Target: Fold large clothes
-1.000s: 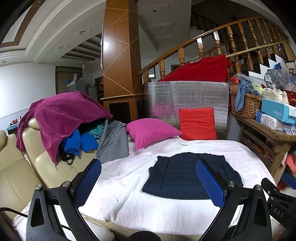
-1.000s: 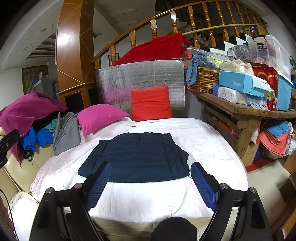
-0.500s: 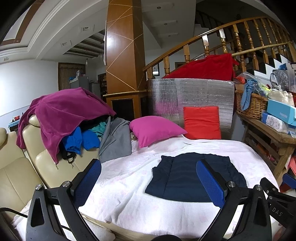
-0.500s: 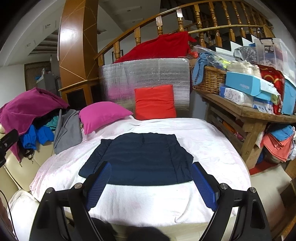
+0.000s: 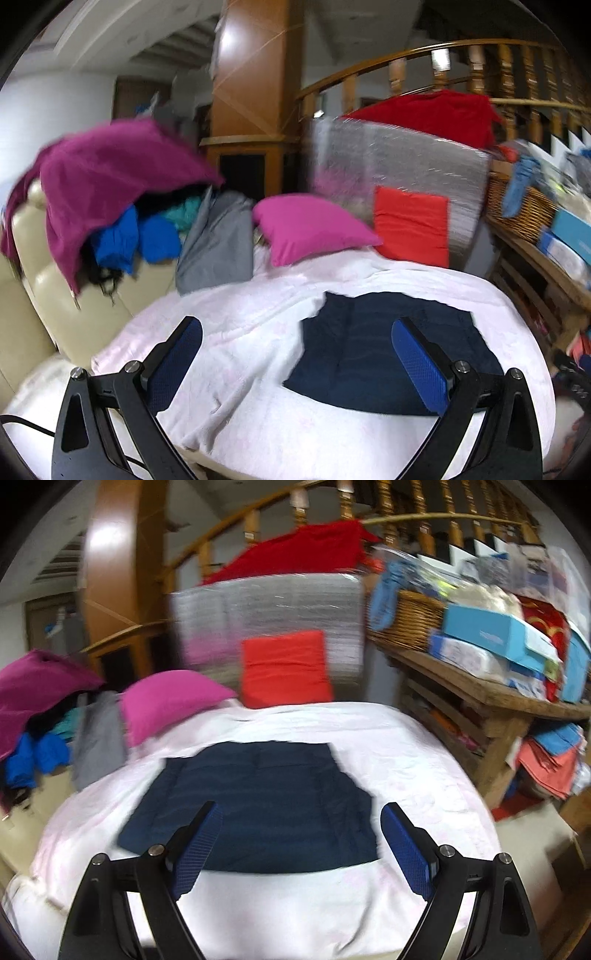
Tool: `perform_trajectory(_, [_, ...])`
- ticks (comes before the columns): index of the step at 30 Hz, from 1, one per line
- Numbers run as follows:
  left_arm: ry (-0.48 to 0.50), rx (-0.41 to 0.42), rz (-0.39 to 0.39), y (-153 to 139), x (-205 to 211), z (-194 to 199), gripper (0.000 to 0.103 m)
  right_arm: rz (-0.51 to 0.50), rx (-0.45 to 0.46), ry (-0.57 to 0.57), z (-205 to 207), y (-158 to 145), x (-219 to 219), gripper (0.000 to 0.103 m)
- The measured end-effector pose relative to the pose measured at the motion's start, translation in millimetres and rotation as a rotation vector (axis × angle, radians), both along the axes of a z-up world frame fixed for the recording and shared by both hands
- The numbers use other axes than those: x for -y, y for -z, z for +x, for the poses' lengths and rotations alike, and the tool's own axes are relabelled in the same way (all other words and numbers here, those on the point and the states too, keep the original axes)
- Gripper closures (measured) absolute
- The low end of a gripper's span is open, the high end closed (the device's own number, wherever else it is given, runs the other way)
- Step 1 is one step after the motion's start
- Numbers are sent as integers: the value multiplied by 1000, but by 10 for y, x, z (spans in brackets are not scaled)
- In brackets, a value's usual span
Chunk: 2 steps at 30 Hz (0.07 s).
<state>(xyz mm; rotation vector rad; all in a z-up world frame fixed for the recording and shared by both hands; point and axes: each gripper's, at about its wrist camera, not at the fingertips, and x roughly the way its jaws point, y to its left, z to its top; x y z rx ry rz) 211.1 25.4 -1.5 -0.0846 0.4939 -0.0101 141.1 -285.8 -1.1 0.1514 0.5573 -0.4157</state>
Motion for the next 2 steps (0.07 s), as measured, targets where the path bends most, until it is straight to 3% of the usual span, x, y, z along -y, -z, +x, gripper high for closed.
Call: perform_trajectory(2, [-65, -48, -22, 175, -215, 371, 1, 14, -30, 69, 212, 171, 392, 11])
